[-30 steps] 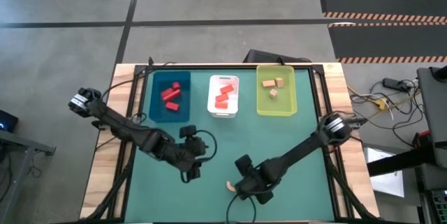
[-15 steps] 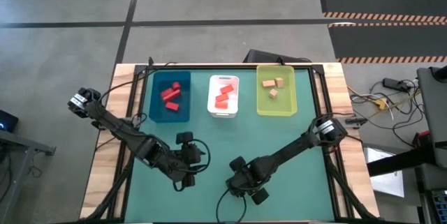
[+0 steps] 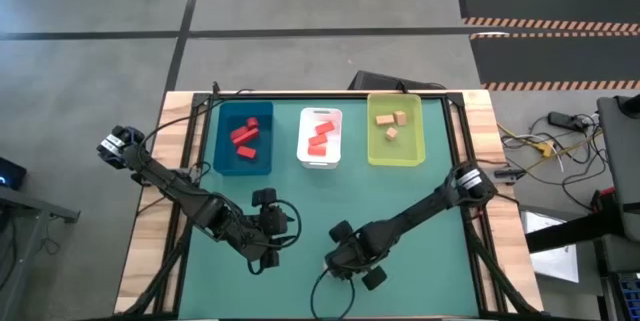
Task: Sort & place blocks by color
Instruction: Put the orange block into the white bin
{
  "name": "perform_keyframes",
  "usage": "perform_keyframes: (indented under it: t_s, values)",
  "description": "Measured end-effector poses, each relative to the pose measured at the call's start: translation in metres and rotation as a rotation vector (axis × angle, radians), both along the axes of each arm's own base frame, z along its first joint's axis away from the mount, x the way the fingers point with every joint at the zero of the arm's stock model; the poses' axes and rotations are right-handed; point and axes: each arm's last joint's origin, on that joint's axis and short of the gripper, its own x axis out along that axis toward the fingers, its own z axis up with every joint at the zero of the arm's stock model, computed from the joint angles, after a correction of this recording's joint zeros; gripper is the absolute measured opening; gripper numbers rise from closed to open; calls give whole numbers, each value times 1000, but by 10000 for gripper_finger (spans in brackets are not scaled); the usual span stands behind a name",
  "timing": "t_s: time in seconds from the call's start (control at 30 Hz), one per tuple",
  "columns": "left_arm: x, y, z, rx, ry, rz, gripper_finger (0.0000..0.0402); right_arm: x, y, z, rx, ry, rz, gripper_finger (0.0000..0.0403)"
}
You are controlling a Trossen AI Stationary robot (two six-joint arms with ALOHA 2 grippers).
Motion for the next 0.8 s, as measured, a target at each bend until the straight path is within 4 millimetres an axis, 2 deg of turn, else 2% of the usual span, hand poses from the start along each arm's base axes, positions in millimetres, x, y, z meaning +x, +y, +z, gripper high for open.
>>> perform_keyframes:
  t_s: [0.17,0.27,0.4,0.5,0.67,0.8]
  values:
    - [0,0,0,17,2,-13,173,-4,-20,36,-20,-64,-42,58]
    - [-2,1,3,17,-4,-16,173,-7,-40,62,-72,-127,-80,58]
    - [-5,3,5,26,-2,-10,173,-8,-79,94,-168,-236,-156,58]
    - [-6,5,8,31,-13,-2,173,-4,-117,111,-192,-303,-242,58]
    - [-10,8,14,52,-33,-9,173,10,-184,121,-192,-400,-365,58]
    - [-14,11,20,62,-54,-17,173,24,-237,111,-156,-445,-418,58]
